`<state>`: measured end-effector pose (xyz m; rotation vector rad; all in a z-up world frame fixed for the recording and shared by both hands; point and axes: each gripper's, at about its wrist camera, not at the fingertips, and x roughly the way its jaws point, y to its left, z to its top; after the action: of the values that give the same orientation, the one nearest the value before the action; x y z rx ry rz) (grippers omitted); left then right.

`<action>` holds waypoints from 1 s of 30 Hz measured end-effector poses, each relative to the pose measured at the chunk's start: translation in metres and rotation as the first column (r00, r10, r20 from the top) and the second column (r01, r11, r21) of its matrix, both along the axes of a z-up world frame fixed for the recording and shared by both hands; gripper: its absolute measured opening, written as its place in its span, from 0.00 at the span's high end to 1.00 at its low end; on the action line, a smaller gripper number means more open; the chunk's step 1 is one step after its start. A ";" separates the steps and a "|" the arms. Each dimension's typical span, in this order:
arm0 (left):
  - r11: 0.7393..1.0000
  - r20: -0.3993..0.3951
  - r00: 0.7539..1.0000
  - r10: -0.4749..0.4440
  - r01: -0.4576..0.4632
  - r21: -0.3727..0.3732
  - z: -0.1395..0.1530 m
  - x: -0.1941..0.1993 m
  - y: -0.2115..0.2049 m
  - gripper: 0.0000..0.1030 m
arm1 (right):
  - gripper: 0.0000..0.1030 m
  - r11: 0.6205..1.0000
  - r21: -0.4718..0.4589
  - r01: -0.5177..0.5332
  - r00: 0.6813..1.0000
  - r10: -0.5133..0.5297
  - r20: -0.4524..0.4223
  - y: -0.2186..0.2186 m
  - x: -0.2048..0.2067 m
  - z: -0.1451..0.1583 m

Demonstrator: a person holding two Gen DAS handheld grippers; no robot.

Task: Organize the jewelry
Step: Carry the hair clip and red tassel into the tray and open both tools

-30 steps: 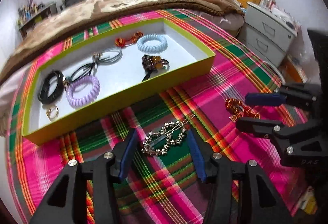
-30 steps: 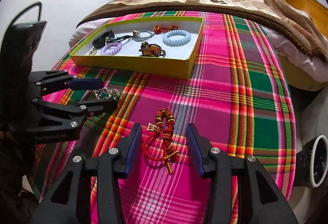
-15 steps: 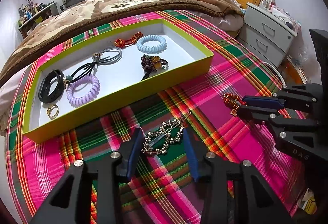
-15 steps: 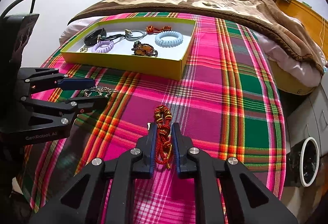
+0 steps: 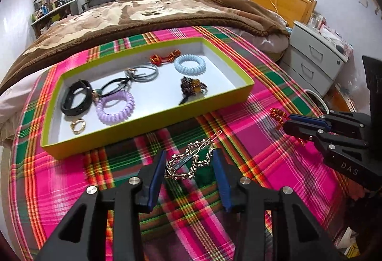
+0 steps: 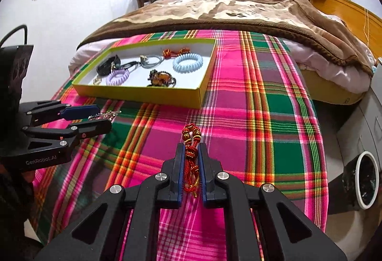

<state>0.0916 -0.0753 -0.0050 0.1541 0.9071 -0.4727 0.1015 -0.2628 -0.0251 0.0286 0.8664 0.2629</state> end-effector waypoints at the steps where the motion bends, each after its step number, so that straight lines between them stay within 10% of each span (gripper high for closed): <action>1: 1.000 0.007 1.000 0.000 0.000 -0.003 0.002 0.000 0.001 0.59 | 0.90 1.000 0.005 0.003 1.000 -0.003 0.005 0.000 0.000 0.002; 30: 0.995 0.050 0.995 0.084 -0.081 -0.049 0.027 0.069 0.022 0.59 | 0.90 1.000 0.026 -0.004 0.999 0.003 0.037 0.025 0.090 0.030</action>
<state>0.1610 -0.0536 0.0221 0.0857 0.8472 -0.4109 0.1912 -0.2380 0.0051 0.0460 0.8263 0.2773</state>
